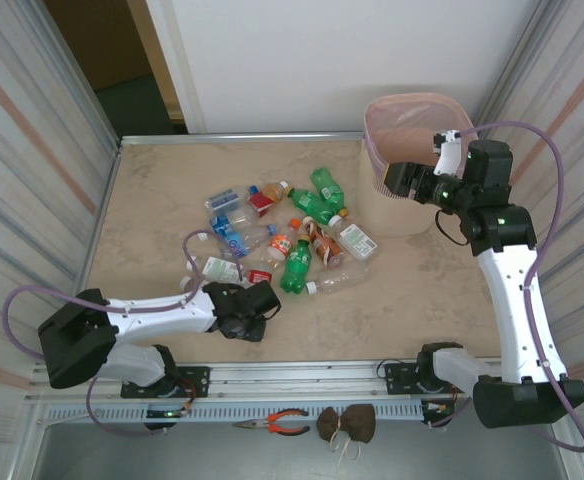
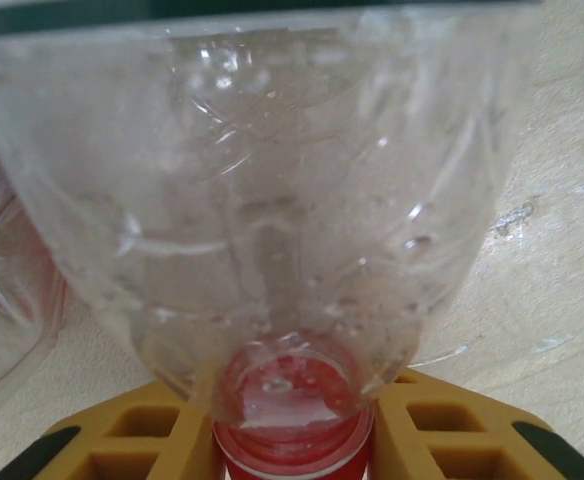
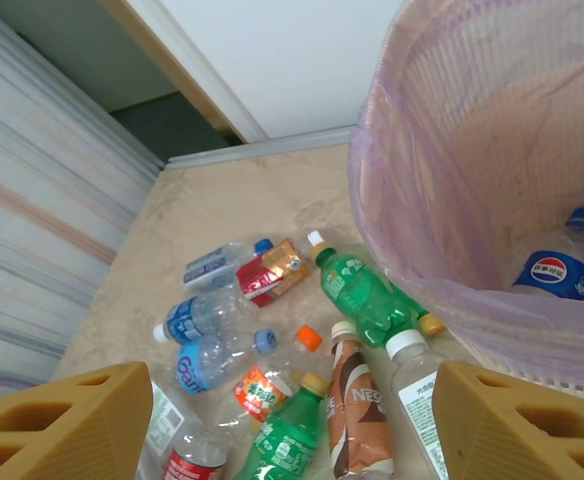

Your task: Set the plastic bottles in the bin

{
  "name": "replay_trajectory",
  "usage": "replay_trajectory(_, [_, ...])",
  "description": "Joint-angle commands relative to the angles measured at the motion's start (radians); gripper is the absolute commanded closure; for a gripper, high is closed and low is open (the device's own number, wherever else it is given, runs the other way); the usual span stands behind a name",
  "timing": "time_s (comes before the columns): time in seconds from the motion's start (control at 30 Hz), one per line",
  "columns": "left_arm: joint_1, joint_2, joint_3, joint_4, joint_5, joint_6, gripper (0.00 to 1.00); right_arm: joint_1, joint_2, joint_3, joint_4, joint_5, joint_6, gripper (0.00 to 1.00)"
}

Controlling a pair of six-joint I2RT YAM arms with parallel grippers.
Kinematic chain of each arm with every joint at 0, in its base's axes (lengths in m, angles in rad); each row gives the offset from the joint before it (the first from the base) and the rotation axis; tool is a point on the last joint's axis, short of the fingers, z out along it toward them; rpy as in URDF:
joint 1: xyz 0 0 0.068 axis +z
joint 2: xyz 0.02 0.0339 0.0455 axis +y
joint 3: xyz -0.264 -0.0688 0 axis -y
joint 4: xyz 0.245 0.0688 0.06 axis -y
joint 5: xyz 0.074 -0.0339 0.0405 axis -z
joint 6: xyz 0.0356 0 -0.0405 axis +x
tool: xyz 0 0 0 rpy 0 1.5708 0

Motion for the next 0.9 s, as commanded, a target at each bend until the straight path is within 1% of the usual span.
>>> replay_trajectory(0.0, [-0.011, -0.021, 0.009, -0.035, -0.022, -0.023, 0.69, -0.006, -0.025, -0.01, 0.013, -0.029, 0.004, 0.27])
replay_trajectory(0.13, [-0.013, -0.047, 0.05, -0.07, -0.033, -0.009, 0.71, -0.004, -0.045, -0.028, 0.034, -0.051, 0.032, 0.27])
replay_trajectory(0.27, [-0.014, -0.12, 0.104, -0.124, -0.076, 0.021, 0.72, -0.001, -0.058, -0.058, 0.081, -0.09, 0.083, 0.27])
replay_trajectory(0.4, [-0.004, -0.207, 0.159, -0.1, -0.14, 0.124, 0.73, 0.01, -0.07, -0.087, 0.139, -0.164, 0.131, 0.27])
replay_trajectory(0.47, [0.03, -0.238, 0.18, -0.065, -0.123, 0.192, 0.73, 0.023, -0.079, -0.119, 0.199, -0.193, 0.16, 0.27])
replay_trajectory(0.57, [0.09, -0.277, 0.204, 0.017, -0.057, 0.304, 0.74, 0.054, -0.084, -0.153, 0.282, -0.231, 0.195, 0.26])
replay_trajectory(0.63, [0.132, -0.298, 0.217, 0.079, 0.009, 0.371, 0.74, 0.076, -0.08, -0.167, 0.329, -0.255, 0.209, 0.24])
replay_trajectory(0.73, [0.211, -0.32, 0.228, 0.184, 0.148, 0.459, 0.73, 0.118, -0.079, -0.201, 0.436, -0.283, 0.218, 0.22])
replay_trajectory(0.8, [0.274, -0.331, 0.225, 0.271, 0.259, 0.503, 0.73, 0.163, -0.075, -0.222, 0.513, -0.296, 0.204, 0.21])
replay_trajectory(0.87, [0.326, -0.342, 0.218, 0.362, 0.37, 0.533, 0.73, 0.217, -0.071, -0.226, 0.55, -0.293, 0.169, 0.2])
